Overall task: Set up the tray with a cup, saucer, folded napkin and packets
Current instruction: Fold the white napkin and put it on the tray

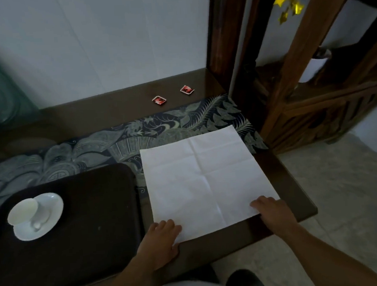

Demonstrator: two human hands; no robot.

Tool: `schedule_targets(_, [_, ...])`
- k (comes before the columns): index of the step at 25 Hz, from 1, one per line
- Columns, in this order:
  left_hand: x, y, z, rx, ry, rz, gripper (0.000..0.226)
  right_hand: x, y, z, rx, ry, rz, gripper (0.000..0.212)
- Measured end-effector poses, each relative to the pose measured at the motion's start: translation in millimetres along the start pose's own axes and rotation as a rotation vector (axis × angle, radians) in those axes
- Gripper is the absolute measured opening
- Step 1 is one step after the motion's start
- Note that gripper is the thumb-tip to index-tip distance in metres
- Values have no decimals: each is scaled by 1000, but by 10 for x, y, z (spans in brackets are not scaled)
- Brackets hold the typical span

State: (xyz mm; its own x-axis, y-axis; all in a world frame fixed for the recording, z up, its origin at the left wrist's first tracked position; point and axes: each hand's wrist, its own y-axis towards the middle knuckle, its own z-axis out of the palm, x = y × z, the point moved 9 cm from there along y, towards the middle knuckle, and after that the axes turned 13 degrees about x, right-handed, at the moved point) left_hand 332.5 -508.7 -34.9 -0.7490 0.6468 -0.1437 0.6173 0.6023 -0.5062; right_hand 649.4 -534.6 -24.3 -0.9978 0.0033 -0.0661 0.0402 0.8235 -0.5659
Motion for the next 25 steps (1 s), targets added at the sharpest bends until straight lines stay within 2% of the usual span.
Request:
schedule_targets(4, [-141, -65, 11, -53, 67, 53, 51, -69, 150, 96, 31, -127, -165, 47])
schedule_targets(8, [-83, -83, -47, -81, 11, -51, 43, -112, 234, 140, 52, -210, -276, 50])
schedule_targets(12, [117, -129, -103, -72, -299, -246, 17, -216, 297, -20, 2, -217, -371, 49])
schedule_targets(16, [389, -44, -72, -37, -558, -411, 17, -290, 473, -169, 30, -166, -402, 34])
schedule_targets(20, [723, 183, -140, 92, -714, -464, 18, -397, 866, -453, 164, 115, -380, 11])
schedule_targets(22, [931, 298, -318, 44, -803, -466, 15, -495, 1117, -643, 190, 253, -340, 7])
schedule_targets(25, [1269, 488, -671, -91, -956, -485, 13, -635, 1482, -1022, 176, 466, -333, 13])
